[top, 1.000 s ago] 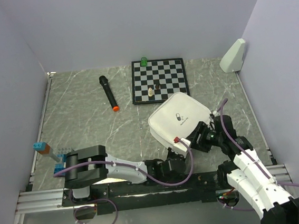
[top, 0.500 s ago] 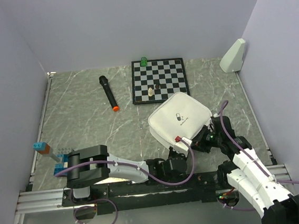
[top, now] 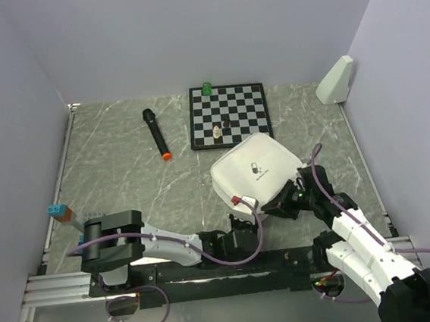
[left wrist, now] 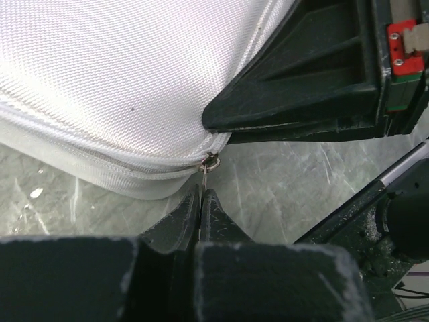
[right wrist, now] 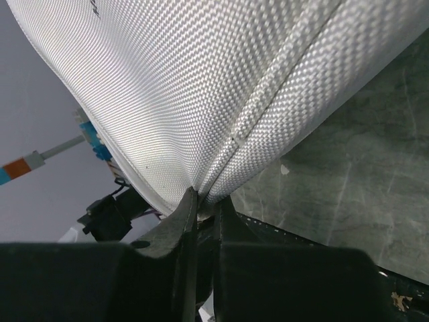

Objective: Organize the medicine kit
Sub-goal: Zip the medicine box at the center of the board.

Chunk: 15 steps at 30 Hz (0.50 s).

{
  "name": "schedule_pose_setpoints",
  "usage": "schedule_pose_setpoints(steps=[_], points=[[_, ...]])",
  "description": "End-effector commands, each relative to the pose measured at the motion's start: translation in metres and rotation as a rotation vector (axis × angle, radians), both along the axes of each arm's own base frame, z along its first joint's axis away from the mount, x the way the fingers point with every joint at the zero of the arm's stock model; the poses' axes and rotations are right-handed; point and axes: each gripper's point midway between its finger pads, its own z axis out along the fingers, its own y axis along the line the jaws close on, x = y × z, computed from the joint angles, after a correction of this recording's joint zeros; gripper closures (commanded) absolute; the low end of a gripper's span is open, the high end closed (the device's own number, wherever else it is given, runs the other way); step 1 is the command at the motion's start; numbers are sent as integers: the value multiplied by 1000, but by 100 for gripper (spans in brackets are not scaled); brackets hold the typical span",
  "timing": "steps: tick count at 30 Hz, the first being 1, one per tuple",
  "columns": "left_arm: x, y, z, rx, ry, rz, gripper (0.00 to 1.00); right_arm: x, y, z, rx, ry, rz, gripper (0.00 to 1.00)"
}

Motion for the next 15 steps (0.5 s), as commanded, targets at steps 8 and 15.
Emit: schedule_pose_setpoints(steps=[8, 15], points=[[39, 96, -19, 132, -31, 336, 99, 7, -18, -12, -115, -38, -35, 100], [52, 131, -28, 158, -1, 433, 99, 8, -21, -7, -140, -61, -23, 100]])
